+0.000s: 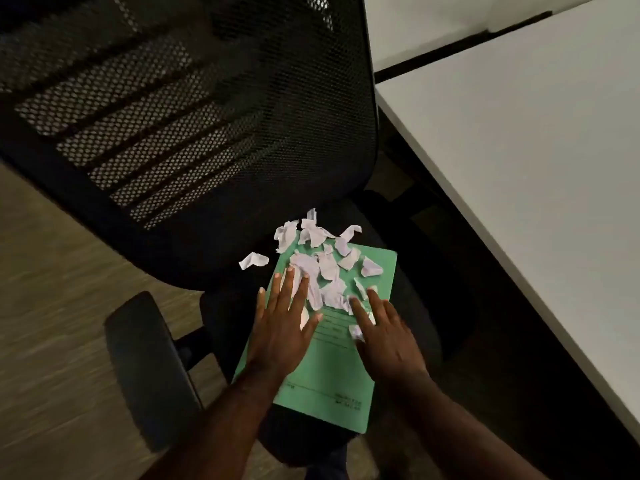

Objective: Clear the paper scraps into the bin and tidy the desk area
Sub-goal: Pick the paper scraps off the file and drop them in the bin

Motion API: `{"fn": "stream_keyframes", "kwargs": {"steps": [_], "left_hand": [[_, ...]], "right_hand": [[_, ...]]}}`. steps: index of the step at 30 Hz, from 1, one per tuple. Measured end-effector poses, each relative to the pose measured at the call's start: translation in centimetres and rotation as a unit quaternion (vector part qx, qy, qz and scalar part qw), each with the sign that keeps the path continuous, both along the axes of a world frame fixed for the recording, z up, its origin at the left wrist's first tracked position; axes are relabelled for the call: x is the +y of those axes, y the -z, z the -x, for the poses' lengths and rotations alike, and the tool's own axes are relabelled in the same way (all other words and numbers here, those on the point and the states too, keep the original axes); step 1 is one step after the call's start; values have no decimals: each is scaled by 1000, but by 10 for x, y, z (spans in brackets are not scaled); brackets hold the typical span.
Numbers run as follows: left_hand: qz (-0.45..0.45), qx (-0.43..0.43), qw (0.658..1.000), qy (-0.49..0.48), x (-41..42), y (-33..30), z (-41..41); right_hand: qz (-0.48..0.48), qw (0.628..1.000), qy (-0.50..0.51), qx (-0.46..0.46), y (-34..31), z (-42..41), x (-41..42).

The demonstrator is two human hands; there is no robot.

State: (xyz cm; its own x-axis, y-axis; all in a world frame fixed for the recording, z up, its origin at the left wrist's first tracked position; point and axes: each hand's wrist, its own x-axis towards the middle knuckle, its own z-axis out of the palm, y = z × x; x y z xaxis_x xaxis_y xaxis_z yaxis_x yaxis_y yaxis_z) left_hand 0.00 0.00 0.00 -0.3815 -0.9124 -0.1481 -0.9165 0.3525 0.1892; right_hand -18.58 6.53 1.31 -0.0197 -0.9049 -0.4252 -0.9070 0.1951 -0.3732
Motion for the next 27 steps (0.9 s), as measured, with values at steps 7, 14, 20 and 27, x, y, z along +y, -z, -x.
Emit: {"fn": "stream_keyframes", "kwargs": {"steps": [7, 14, 20, 27], "left_hand": [[-105, -22, 994, -4, -8, 59, -5], [-84, -27, 996, -1, -31, 85, 2], [-39, -40, 998, 3, -53, 99, -7], [24, 21, 999, 5, -66, 107, -13]], "right_hand": [[-73, 996, -42, 17, 37, -7, -39], [-52, 994, -92, 20, 56, -9, -78], [-30, 998, -51, -33, 68, -12, -93], [68, 995, -33, -66, 71, -14, -89]]}}
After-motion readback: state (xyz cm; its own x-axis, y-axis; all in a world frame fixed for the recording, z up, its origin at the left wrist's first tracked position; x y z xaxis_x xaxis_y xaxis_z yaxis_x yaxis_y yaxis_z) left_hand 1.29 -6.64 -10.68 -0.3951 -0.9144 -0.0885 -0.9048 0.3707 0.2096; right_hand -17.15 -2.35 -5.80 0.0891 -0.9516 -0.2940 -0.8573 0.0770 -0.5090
